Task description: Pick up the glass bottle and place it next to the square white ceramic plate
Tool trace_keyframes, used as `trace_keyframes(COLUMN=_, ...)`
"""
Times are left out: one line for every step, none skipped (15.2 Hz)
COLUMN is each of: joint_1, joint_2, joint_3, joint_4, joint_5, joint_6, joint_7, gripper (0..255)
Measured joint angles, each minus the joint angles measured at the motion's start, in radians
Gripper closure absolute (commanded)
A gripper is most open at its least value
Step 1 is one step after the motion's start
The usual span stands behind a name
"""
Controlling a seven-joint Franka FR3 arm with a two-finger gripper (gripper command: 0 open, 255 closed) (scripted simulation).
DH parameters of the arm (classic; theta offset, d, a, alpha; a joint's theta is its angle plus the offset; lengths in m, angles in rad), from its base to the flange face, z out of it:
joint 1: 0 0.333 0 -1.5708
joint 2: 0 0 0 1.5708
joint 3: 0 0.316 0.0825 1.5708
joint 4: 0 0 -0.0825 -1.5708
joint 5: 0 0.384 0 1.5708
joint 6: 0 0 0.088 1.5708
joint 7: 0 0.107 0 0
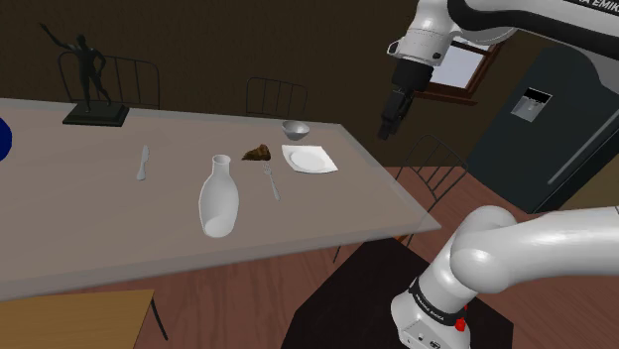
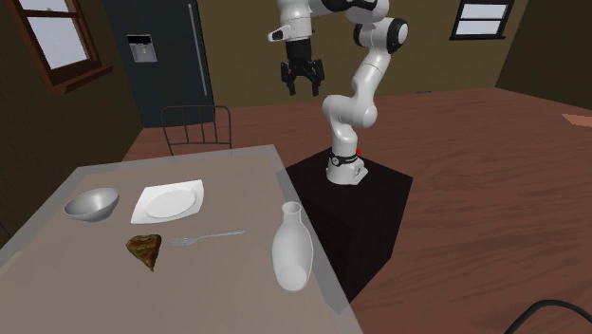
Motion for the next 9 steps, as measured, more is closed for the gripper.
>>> trace_keyframes(joint_1=0.000, joint_2=0.000, joint_3=0.000, joint_4=0.000, joint_5=0.000, joint_6=0.000, joint_7=0.000, gripper=0)
trace_keyframes(joint_1=0.002, joint_2=0.014, joint_3=0.010, joint_4=0.004, joint_5=0.005, joint_6=0.012, joint_7=0.009, gripper=0)
trace_keyframes(joint_1=0.005, joint_2=0.028, joint_3=0.021, joint_4=0.001, joint_5=0.010, joint_6=0.032, joint_7=0.019, gripper=0)
trace_keyframes(joint_1=0.007, joint_2=0.048, joint_3=0.033, joint_4=0.002, joint_5=0.015, joint_6=0.054, joint_7=0.030, gripper=0)
trace_keyframes(joint_1=0.011, joint_2=0.065, joint_3=0.050, joint_4=0.003, joint_5=0.022, joint_6=0.074, joint_7=0.047, gripper=0)
trace_keyframes(joint_1=0.015, joint_2=0.083, joint_3=0.066, joint_4=0.008, joint_5=0.028, joint_6=0.092, joint_7=0.063, gripper=0)
trace_keyframes(joint_1=0.020, joint_2=0.118, joint_3=0.089, joint_4=0.021, joint_5=0.038, joint_6=0.119, joint_7=0.085, gripper=0)
trace_keyframes(joint_1=0.022, joint_2=0.140, joint_3=0.102, joint_4=0.020, joint_5=0.040, joint_6=0.145, joint_7=0.097, gripper=0)
trace_keyframes(joint_1=0.026, joint_2=0.167, joint_3=0.121, joint_4=0.024, joint_5=0.045, joint_6=0.173, joint_7=0.115, gripper=0)
